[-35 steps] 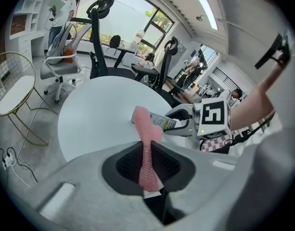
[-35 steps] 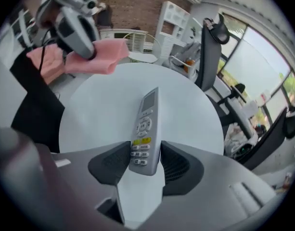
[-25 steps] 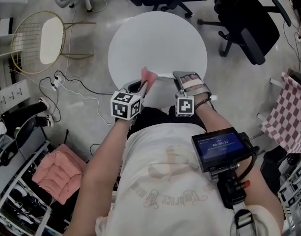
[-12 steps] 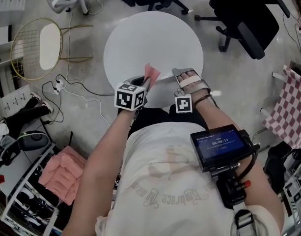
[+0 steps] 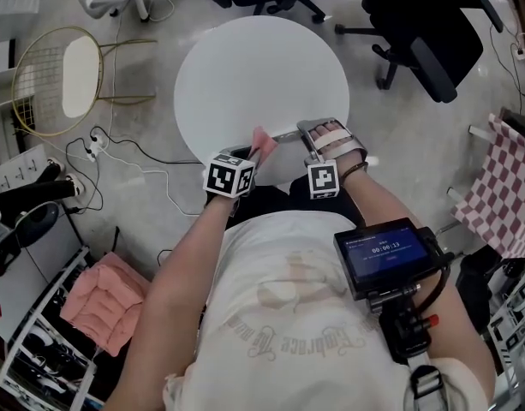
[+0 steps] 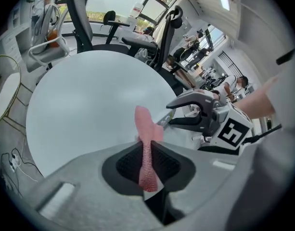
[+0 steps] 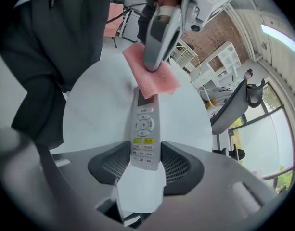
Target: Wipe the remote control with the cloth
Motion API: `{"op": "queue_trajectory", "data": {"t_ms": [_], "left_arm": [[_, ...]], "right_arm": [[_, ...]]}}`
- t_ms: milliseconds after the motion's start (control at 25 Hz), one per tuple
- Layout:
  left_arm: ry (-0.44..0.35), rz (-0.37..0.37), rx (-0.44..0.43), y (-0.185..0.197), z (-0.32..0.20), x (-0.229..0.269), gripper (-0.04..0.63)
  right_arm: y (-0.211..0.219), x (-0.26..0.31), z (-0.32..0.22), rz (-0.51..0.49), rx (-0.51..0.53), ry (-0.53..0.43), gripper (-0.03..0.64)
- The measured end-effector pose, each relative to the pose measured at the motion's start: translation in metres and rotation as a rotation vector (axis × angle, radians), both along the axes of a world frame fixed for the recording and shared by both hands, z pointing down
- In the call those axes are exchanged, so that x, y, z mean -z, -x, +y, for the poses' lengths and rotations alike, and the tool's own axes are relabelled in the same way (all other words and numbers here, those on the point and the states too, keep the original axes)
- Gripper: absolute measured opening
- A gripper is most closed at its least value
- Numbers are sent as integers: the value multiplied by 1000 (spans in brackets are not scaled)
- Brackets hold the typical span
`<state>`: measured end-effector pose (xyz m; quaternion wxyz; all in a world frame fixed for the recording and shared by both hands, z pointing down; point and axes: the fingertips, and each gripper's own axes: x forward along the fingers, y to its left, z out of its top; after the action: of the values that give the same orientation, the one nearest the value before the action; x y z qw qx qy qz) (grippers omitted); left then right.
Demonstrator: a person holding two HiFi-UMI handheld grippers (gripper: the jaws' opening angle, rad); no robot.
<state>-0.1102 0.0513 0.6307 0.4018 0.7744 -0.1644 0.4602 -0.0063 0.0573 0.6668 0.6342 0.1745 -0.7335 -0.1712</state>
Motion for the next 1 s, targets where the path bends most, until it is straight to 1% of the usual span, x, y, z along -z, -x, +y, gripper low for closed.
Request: {"op": "queue_trajectory", "data": {"t_ms": [80,120,200,280,320,400,440,560,680,760,840,960,1000], "left_arm": [[-3,9,17,1,-2,1,34],[-6,14,21,2,-3,3,34],[-17,26,38,5,-7,6,34],[-20,43,81,11,-11,9,34],[-17,50,106,15,-13,10,35],[-13,55,142,21,-14,10,34],[-14,55,151,23,-14,11,34],[-21,62,156,24,-13,14,34],[-23,69,157,23,-12,15,34],[-23,75,163,23,-12,15,35],[-21,78,167,24,-11,16,35],[-20,76,171,25,-11,15,35],[-20,75,175,26,-11,14,34]], "right_arm": [[-1,-1,3,-5,-5,23,208],[-3,-1,3,-14,-24,38,207],[-4,-3,3,-61,-98,87,207],[-3,-5,2,-118,-179,147,210],[-1,-5,0,-133,-197,164,211],[2,-5,-2,-127,-190,177,226],[3,-5,-2,-113,-177,178,255],[5,-4,-4,-79,-134,154,285],[5,-4,-5,-79,-139,165,287],[5,-6,-6,-103,-178,206,290],[5,-8,-6,-139,-213,270,289],[5,-11,-5,-198,-256,397,249],[5,-12,-5,-210,-260,424,244]]}}
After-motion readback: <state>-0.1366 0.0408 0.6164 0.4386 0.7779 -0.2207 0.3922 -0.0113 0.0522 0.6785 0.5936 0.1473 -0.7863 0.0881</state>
